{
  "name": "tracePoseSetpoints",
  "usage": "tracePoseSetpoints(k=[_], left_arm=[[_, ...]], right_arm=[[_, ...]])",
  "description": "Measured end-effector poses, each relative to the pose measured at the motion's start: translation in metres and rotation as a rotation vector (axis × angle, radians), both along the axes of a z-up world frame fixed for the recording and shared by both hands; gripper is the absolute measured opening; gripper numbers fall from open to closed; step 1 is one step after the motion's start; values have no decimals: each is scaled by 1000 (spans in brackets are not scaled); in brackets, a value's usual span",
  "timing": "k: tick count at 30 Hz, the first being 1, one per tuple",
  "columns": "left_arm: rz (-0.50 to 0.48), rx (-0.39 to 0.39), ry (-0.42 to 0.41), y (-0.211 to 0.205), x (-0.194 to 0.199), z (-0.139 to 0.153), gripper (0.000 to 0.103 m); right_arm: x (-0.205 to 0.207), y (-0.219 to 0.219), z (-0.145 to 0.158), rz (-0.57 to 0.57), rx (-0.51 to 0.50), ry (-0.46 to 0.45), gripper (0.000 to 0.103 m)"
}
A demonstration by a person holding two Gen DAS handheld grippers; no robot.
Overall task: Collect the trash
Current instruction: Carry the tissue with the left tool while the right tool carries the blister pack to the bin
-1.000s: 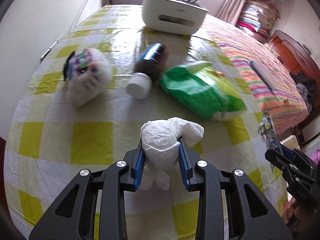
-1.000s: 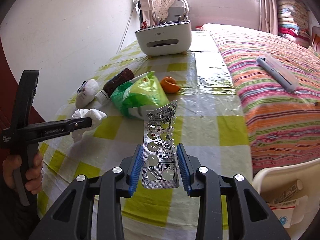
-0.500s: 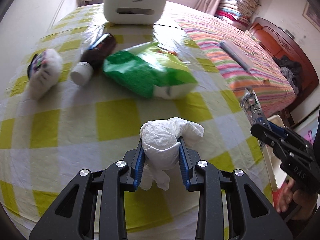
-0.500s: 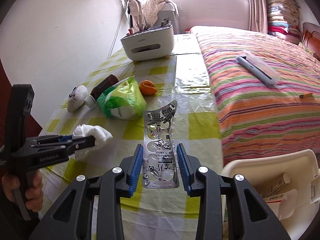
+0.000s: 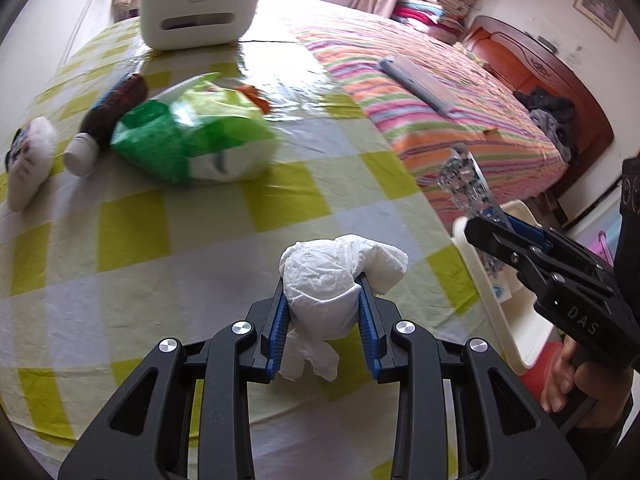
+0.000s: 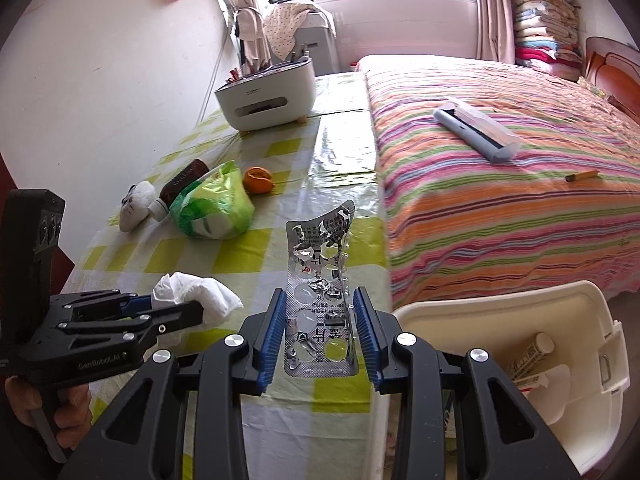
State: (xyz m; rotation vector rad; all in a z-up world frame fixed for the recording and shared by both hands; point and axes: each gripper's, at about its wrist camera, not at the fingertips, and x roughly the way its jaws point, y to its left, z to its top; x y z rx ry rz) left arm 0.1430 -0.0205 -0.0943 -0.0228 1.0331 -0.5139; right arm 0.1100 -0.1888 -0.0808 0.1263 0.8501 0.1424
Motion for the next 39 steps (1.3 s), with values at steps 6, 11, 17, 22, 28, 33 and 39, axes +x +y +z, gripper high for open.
tracePoseSetpoints(k=[6, 11, 17, 22, 28, 33, 39], left_arm=[[-46, -2, -8, -21, -9, 1, 31], [-75, -3, -4, -34, -15, 0, 31], [-111, -7, -3, -51, -23, 0, 31], [-151, -16, -2, -67, -32, 0, 31], [-186, -32, 0, -87, -40, 2, 31], [-225, -26, -5, -100, -47, 2, 31], [-248, -29, -1, -111, -52, 1, 32]], right_arm=[[-7, -18, 1, -41, -1, -2, 34], [-13, -30, 1, -65, -3, 3, 34], [-19, -43, 1, -87, -5, 3, 34], [-23, -53, 2, -105, -3, -1, 34], [-29, -64, 4, -132, -2, -9, 34], [-34, -78, 6, -168, 0, -11, 34], [-40, -96, 5, -206, -3, 0, 34]])
